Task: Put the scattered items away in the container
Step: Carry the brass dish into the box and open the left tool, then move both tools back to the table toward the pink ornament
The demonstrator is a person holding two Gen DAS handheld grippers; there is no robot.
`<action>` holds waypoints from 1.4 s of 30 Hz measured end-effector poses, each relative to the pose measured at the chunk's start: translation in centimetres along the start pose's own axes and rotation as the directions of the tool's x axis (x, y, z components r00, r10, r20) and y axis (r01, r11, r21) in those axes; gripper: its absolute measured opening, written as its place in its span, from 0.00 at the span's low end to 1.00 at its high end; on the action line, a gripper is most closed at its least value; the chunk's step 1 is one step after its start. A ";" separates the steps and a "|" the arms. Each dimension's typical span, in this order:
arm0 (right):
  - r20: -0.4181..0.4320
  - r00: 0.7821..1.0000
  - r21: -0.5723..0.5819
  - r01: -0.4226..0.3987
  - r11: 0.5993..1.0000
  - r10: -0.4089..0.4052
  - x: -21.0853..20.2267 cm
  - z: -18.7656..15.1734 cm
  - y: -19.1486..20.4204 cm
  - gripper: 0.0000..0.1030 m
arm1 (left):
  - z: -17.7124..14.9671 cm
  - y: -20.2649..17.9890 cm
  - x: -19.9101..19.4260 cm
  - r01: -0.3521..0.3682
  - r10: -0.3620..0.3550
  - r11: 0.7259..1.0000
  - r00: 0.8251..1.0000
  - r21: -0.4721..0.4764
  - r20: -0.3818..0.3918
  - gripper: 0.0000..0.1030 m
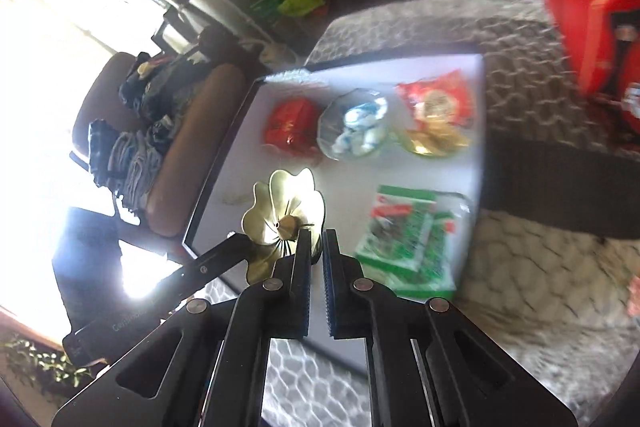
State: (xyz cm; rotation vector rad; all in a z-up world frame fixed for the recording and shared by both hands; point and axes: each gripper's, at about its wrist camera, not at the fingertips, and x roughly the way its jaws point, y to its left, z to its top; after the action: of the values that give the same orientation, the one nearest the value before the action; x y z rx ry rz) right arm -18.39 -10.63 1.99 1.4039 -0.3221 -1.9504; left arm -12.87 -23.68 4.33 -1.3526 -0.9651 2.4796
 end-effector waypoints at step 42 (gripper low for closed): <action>-0.236 0.848 -0.318 0.394 0.862 -0.474 15.6 2.3 0.1 0.16 | 3.8 3.7 2.6 -0.234 0.248 0.965 0.962 0.117 -0.118 0.30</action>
State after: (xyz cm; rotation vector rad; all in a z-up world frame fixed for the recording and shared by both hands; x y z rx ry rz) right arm -22.99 -21.50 -8.50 1.6748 0.4279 -1.9838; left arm -16.77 -27.24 1.74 -1.6635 -0.6702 2.5282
